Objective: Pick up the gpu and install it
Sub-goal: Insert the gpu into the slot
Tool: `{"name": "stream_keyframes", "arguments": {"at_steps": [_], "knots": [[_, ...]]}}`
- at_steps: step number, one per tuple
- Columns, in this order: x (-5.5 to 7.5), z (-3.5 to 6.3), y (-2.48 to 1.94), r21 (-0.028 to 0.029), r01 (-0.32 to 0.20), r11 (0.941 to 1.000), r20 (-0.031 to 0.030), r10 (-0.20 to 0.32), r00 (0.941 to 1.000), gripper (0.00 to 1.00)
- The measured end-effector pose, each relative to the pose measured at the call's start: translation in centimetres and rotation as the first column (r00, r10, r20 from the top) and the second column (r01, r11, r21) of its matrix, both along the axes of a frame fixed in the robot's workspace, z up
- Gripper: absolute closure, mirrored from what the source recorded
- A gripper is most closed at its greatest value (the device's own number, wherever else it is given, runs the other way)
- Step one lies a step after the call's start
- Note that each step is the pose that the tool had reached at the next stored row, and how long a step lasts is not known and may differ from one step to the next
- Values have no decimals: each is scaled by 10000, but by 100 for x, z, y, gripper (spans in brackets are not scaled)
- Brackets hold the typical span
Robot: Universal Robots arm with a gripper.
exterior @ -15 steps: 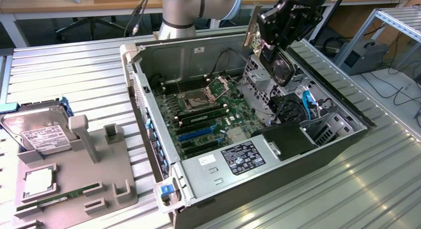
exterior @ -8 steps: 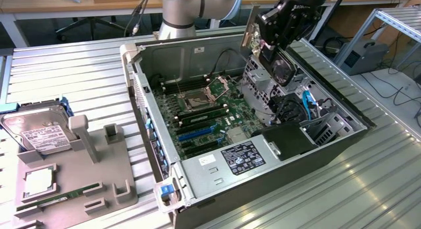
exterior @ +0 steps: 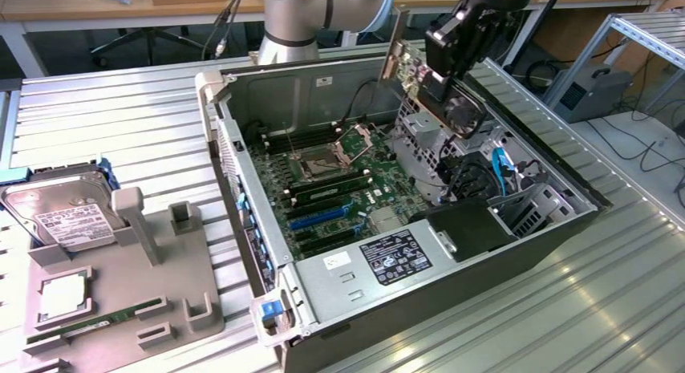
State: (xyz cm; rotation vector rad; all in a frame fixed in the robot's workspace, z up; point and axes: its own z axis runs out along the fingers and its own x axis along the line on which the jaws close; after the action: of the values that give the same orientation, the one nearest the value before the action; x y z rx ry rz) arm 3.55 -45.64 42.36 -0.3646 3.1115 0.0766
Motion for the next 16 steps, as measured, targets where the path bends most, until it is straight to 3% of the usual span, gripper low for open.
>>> {"name": "stream_keyframes", "arguments": {"at_steps": [3, 5, 9, 11, 13, 14, 15, 16], "knots": [[0, 0, 0, 0, -495, 9988, 0, 495, 9988, 73], [0, 0, 0, 0, -1048, 9945, 0, 1048, 9945, 73], [0, -1, 0, 1, -2292, 9734, 0, 2292, 9734, 73], [0, -2, 0, 1, -2946, 9556, 0, 2946, 9556, 73], [0, -3, 0, 1, -3304, 9439, 0, 3304, 9439, 73], [0, -3, 0, 1, -3668, 9303, 0, 3668, 9303, 73], [0, -5, 0, 1, -4127, 9109, 0, 4127, 9109, 73], [0, -5, 0, 1, -4325, 9016, 0, 4325, 9016, 73]]}}
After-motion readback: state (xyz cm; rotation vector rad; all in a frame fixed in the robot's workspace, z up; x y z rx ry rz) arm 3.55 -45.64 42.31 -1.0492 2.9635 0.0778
